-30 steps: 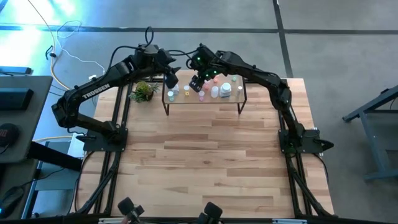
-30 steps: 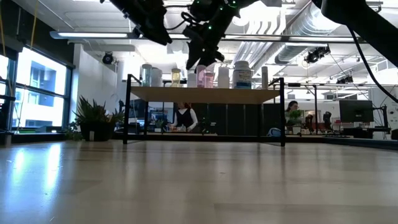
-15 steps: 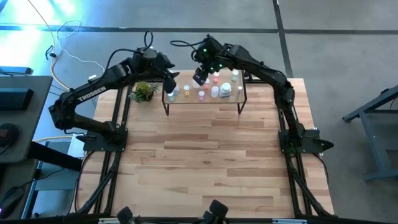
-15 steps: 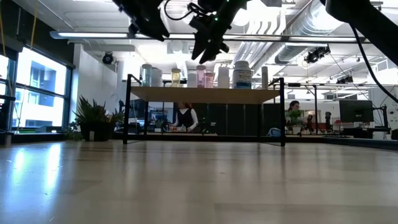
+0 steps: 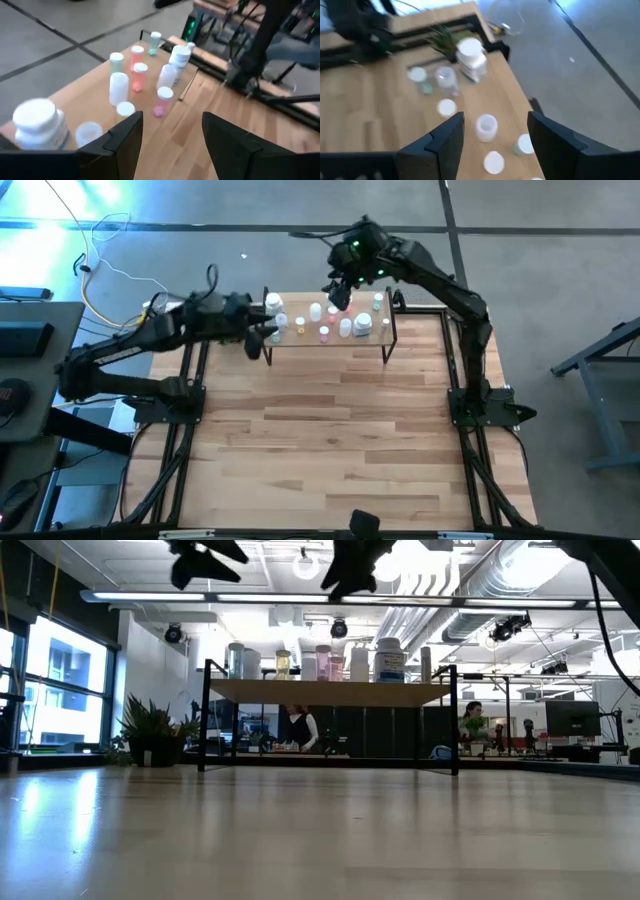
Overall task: Pick and place medicine bottles onto shelf by color
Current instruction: Return to Home Position
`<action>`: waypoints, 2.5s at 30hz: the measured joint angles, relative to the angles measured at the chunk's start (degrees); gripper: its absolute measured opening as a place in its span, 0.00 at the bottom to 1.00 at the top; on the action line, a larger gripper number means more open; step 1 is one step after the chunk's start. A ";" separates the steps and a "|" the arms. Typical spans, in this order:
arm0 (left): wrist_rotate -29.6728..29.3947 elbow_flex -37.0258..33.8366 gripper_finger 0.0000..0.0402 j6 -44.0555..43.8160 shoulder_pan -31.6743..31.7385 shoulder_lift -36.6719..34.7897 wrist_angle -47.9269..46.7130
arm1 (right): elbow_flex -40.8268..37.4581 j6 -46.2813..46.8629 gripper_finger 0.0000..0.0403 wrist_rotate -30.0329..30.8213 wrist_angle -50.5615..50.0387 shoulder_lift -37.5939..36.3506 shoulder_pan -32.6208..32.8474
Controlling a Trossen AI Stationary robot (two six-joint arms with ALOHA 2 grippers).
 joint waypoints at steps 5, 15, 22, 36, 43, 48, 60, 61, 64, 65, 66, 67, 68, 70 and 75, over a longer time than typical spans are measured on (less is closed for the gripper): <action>-5.02 -9.23 0.49 -3.04 -7.22 -8.88 4.85 | 0.00 1.70 0.52 -2.12 -0.79 -2.53 -0.26; -10.65 -26.37 0.49 -3.43 -18.44 -25.80 13.73 | 0.00 7.06 0.52 2.94 0.82 -2.68 3.79; -10.06 -35.30 0.49 -1.54 -22.00 -34.79 17.80 | 0.00 12.94 0.52 3.67 3.18 -4.79 3.35; -8.31 -52.19 0.49 1.50 -20.24 -40.98 32.39 | -0.20 12.93 0.52 15.27 -9.82 -16.65 4.88; -4.49 -57.74 0.49 -2.91 -17.64 -40.79 38.37 | -16.45 11.62 0.52 18.31 -9.63 -27.33 4.18; -3.83 -59.82 0.49 -3.53 -15.48 -40.79 38.14 | -37.54 13.68 0.52 18.33 1.21 -39.90 3.87; -3.85 -59.82 0.49 -4.05 -14.21 -40.79 39.02 | -75.39 23.30 0.52 18.04 17.42 -69.71 6.64; -3.90 -59.82 0.49 -4.05 -14.21 -40.79 39.04 | -77.93 24.13 0.52 18.04 18.40 -72.12 7.00; -4.02 -59.82 0.49 -4.05 -14.21 -40.79 39.05 | -85.01 26.70 0.52 18.01 21.44 -78.60 7.97; -4.02 -59.82 0.49 -4.05 -14.21 -40.79 39.05 | -87.14 27.58 0.52 18.01 22.41 -80.69 8.28; -4.02 -59.82 0.49 -4.05 -14.21 -40.79 39.05 | -89.26 28.39 0.52 17.99 23.27 -82.70 8.67; -4.02 -59.82 0.49 -4.05 -14.21 -40.79 39.05 | -91.32 28.87 0.52 17.91 24.12 -84.71 9.09; -4.02 -59.82 0.49 -4.05 -14.21 -40.79 39.05 | -93.49 29.31 0.52 17.86 25.13 -86.61 9.54; -4.02 -59.82 0.49 -4.05 -14.21 -40.79 39.05 | -97.77 30.18 0.52 17.86 27.53 -90.16 10.43; -4.11 -59.82 0.49 -0.65 -13.99 -40.79 39.05 | -107.09 30.49 0.52 17.85 33.89 -97.49 12.34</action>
